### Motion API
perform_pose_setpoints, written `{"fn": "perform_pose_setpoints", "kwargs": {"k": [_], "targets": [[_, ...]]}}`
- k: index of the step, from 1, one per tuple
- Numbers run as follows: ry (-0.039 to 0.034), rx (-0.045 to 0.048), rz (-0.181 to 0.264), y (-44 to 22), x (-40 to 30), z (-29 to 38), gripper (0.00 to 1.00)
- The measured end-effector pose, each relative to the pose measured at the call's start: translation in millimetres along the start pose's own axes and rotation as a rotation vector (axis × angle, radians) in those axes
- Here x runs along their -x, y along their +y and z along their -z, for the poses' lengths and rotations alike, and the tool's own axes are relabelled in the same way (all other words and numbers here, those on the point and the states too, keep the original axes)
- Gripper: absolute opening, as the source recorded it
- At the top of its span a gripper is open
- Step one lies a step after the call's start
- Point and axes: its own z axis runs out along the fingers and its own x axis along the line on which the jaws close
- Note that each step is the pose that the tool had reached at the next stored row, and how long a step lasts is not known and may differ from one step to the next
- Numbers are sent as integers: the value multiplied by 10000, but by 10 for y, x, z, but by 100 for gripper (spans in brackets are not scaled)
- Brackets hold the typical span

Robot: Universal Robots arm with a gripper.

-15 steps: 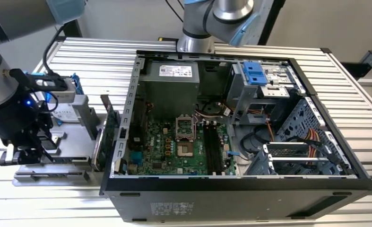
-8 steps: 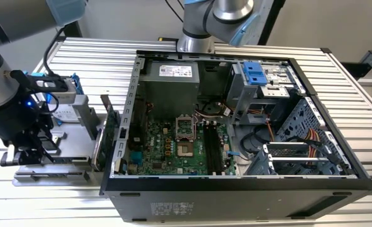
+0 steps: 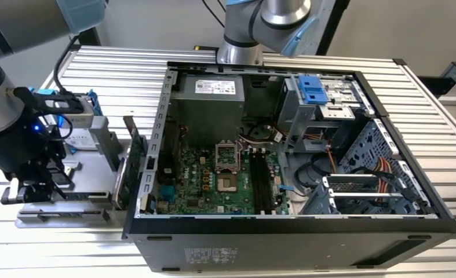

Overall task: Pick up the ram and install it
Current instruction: 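Pick up the ram and move it above insertion slot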

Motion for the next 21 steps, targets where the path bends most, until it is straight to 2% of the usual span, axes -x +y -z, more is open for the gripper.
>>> {"fn": "perform_pose_setpoints", "kwargs": {"k": [6, 13, 21], "targets": [[0, 0, 0, 0, 0, -3, 100], [-1, -1, 0, 7, -17, -48, 100], [-1, -1, 1, 12, -29, -52, 100]]}}
